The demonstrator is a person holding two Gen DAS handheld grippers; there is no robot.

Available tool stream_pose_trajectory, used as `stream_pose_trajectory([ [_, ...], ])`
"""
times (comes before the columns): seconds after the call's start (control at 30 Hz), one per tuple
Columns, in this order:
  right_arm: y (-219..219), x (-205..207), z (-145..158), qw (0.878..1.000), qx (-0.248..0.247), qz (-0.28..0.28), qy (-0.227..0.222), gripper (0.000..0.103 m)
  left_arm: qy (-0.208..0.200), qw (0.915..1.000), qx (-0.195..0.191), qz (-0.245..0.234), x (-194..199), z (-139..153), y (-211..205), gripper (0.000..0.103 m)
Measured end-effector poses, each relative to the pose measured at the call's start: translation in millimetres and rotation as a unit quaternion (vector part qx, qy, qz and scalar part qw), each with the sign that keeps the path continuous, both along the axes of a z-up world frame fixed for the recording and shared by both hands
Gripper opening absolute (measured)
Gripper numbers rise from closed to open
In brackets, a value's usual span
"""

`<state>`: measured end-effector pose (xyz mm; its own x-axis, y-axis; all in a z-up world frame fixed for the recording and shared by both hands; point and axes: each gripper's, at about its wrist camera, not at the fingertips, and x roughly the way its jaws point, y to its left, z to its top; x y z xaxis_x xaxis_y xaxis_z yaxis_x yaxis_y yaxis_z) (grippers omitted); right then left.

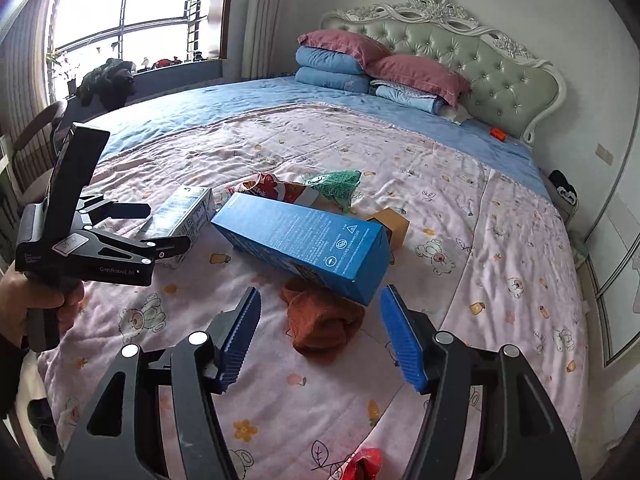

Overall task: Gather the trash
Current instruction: 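Grasp the white milk carton with the left tool while the right tool grasps the blue box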

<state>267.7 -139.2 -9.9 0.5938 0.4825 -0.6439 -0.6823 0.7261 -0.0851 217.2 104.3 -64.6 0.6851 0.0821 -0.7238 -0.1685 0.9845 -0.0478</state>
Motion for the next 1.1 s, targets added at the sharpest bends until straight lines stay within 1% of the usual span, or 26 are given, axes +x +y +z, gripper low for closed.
stream_pose_trajectory([
  [0.03, 1.3, 1.8, -1.2, 1.000, -0.006, 0.006, -0.003, 0.070, 0.002, 1.0000, -0.001, 0.001, 2.1, -1.5, 1.1, 0.094],
  [0.13, 5.1, 7.6, -5.1, 0.999, -0.035, 0.014, -0.020, 0.073, 0.007, 1.0000, 0.007, -0.002, 9.2, -6.7, 0.8, 0.097],
  [0.2, 6.7, 13.0, -7.9, 0.998, -0.055, 0.021, -0.028, 0.075, 0.011, 0.9999, 0.007, -0.002, 14.2, -10.5, 1.8, 0.097],
  [0.3, 9.3, 21.9, -11.9, 0.996, -0.079, 0.030, -0.036, 0.076, 0.015, 0.9997, -0.018, -0.002, 20.9, -15.7, 6.1, 0.097],
  [0.33, 10.8, 24.7, -12.9, 0.995, -0.085, 0.032, -0.038, 0.076, 0.016, 0.9996, -0.024, -0.004, 22.3, -17.3, 6.6, 0.095],
  [0.4, 14.1, 30.5, -13.2, 0.994, -0.092, 0.039, -0.040, 0.076, 0.018, 0.9993, -0.030, -0.009, 25.2, -21.4, 5.9, 0.085],
  [0.43, 15.7, 33.6, -13.1, 0.994, -0.094, 0.042, -0.041, 0.076, 0.022, 0.9992, -0.033, -0.010, 26.6, -23.9, 6.3, 0.073],
  [0.47, 17.4, 36.3, -13.1, 0.994, -0.095, 0.047, -0.041, 0.076, 0.026, 0.9988, -0.040, -0.010, 27.8, -26.7, 7.4, 0.066],
  [0.53, 21.2, 40.5, -14.0, 0.993, -0.096, 0.058, -0.041, 0.078, 0.026, 0.9985, -0.048, -0.008, 27.6, -29.9, 10.3, 0.062],
  [0.57, 23.7, 42.5, -15.0, 0.992, -0.099, 0.065, -0.039, 0.078, 0.023, 0.9984, -0.051, -0.007, 26.5, -29.8, 11.1, 0.059],
  [0.63, 29.7, 46.0, -19.0, 0.990, -0.113, 0.077, -0.035, 0.079, 0.021, 0.9983, -0.054, -0.006, 25.5, -30.0, 12.3, 0.055],
  [0.73, 40.7, 47.1, -22.3, 0.986, -0.134, 0.093, -0.044, 0.079, 0.020, 0.9984, -0.053, -0.006, 26.4, -29.8, 12.4, 0.055],
  [0.83, 51.5, 49.5, -22.5, 0.982, -0.143, 0.112, -0.050, 0.079, 0.016, 0.9982, -0.058, -0.006, 23.9, -29.4, 13.4, 0.055],
  [1.0, 65.0, 56.8, -25.9, 0.982, -0.143, 0.116, -0.048, 0.078, 0.003, 0.9965, -0.084, 0.002, 13.1, -26.8, 22.7, 0.055],
  [1.1, 68.6, 54.8, -30.2, 0.982, -0.143, 0.117, -0.040, 0.075, 0.003, 0.9958, -0.091, 0.006, 7.4, -26.7, 27.5, 0.055],
])
